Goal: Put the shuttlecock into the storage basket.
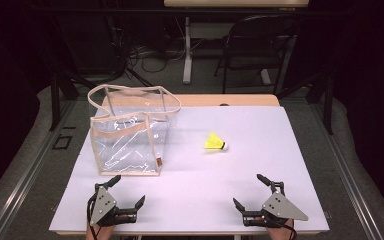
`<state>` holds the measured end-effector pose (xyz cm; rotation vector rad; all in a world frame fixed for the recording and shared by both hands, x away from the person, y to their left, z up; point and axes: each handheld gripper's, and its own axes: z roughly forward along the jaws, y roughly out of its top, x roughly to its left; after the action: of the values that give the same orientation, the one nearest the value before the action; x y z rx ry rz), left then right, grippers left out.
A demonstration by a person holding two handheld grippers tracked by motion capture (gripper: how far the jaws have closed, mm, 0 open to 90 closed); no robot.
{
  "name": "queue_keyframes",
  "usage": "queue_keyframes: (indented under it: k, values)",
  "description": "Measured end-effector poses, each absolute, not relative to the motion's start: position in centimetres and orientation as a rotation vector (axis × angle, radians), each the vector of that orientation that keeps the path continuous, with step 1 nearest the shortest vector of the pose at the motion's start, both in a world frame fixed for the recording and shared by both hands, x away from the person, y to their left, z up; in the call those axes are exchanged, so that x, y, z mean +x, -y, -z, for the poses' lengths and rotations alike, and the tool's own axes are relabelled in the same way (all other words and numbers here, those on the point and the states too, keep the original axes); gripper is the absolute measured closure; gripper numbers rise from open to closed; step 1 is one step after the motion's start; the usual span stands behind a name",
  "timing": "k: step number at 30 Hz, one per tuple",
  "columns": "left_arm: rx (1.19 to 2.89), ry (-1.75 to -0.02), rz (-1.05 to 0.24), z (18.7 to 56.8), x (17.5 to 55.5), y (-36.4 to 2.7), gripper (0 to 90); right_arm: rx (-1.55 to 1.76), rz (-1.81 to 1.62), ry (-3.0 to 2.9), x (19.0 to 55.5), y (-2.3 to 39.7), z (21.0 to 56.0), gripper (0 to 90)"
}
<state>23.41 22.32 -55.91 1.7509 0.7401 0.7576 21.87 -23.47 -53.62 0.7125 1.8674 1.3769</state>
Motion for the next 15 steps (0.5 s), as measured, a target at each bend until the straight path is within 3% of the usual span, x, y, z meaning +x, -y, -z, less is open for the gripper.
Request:
queue_keyframes:
  k: [15]
  values:
    - [1.759,-0.73,-0.743,55.92,23.31,-22.29,0.1,0.722,-1.377,-1.874,21.94,23.43,53.68,0.9]
